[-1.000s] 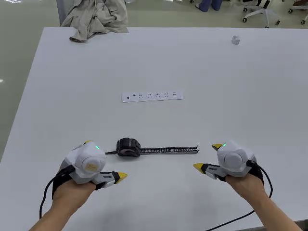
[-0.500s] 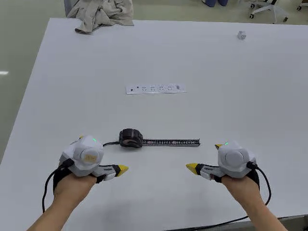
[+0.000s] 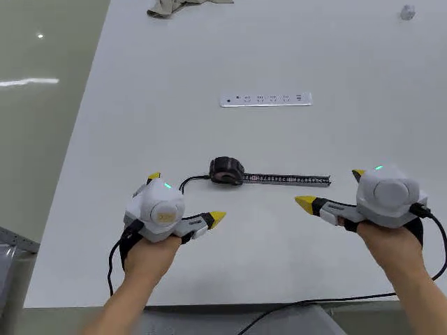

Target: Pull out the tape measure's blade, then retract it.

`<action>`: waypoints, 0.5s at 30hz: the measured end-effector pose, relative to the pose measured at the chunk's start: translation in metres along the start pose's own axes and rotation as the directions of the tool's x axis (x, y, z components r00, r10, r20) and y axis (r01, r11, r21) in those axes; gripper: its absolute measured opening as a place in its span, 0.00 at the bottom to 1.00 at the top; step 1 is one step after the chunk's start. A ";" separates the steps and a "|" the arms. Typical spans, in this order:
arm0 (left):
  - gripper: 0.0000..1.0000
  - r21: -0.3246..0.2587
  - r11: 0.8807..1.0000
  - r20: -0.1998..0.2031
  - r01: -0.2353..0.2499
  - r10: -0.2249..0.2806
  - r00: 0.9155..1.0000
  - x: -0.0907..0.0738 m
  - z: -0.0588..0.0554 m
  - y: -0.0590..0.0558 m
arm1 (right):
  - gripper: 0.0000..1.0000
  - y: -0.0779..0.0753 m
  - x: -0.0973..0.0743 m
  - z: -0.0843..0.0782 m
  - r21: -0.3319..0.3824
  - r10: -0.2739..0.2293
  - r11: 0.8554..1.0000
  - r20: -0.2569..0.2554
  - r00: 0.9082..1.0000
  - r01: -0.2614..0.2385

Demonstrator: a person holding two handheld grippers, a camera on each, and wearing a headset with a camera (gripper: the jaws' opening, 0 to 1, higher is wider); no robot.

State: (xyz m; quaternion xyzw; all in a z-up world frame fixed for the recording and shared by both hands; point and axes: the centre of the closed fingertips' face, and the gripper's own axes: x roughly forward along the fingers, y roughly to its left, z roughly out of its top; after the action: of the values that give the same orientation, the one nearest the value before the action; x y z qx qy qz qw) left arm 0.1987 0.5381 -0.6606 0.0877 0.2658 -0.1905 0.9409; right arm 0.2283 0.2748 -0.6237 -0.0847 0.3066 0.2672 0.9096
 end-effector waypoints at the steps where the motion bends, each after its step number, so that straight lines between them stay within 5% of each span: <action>1: 0.99 -0.006 1.000 0.004 -0.006 0.006 1.000 -0.002 0.000 0.002 | 0.88 0.002 -0.002 0.002 0.006 0.002 1.000 -0.003 1.000 -0.002; 6: 1.00 -0.045 0.995 -0.054 -0.091 0.089 0.995 -0.013 -0.007 0.020 | 0.94 0.003 -0.004 0.010 0.019 -0.007 1.000 -0.010 1.000 0.008; 10: 1.00 -0.087 0.990 -0.100 -0.108 0.099 0.990 -0.019 -0.010 0.025 | 0.96 0.001 -0.007 0.012 0.032 -0.021 0.999 -0.013 1.000 0.022; 15: 1.00 -0.093 0.988 -0.080 -0.124 0.117 0.990 -0.025 -0.007 0.030 | 0.98 -0.003 -0.014 0.007 0.058 -0.033 0.998 -0.025 0.999 0.034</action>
State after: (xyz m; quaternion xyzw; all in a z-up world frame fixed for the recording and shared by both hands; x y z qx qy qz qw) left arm 0.1876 0.5753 -0.6515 0.0647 0.3037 -0.1168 0.9434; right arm 0.2239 0.2687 -0.6102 -0.0662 0.3236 0.2419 0.9124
